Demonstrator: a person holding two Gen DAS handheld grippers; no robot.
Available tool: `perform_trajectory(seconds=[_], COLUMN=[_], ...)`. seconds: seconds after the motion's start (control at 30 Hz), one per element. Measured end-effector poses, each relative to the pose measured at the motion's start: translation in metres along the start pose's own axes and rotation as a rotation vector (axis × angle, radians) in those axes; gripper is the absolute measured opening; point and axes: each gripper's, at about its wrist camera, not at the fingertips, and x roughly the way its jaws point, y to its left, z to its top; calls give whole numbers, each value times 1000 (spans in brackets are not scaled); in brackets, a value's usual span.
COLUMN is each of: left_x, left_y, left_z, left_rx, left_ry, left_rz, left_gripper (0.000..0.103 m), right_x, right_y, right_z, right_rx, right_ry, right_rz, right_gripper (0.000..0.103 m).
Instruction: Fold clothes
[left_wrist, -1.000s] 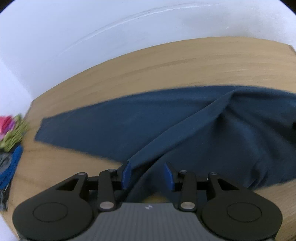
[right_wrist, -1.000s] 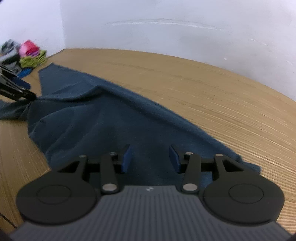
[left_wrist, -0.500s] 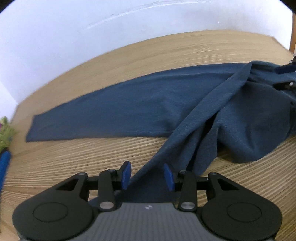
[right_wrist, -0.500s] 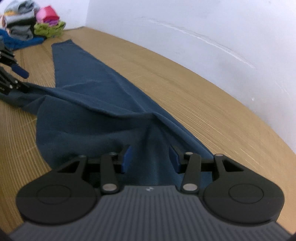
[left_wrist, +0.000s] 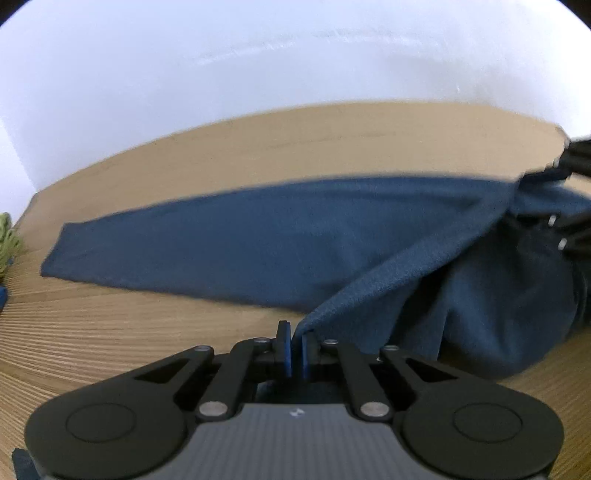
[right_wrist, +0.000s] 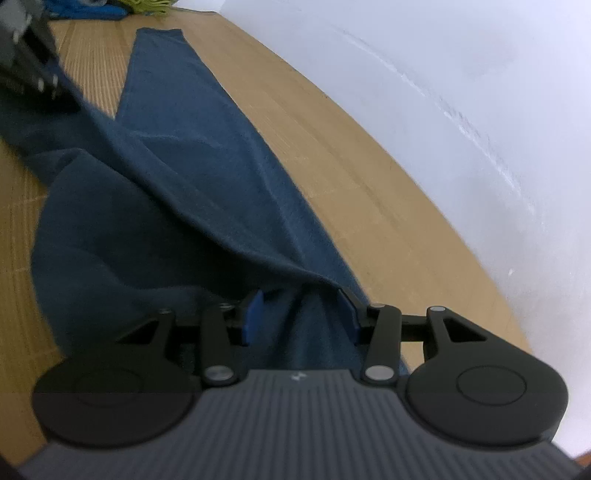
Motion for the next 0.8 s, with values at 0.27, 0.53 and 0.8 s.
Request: perform_trajectory(seconds=[0.27, 0.53, 0.8], left_x=[-24, -33, -37], left_y=[-8, -12, -7], left_z=[34, 49, 85], left_rx=[2, 11, 61], left_ry=[-117, -145, -198], left_rz=[64, 103, 184], left_gripper=[6, 6, 6], right_x=[9, 2, 4], right_y=[-16, -19, -42], right_z=[1, -7, -12], right_rx=[29, -7, 165], right_ry=[-30, -55, -103], right_rz=[-12, -15, 4], right_gripper=[47, 53, 9])
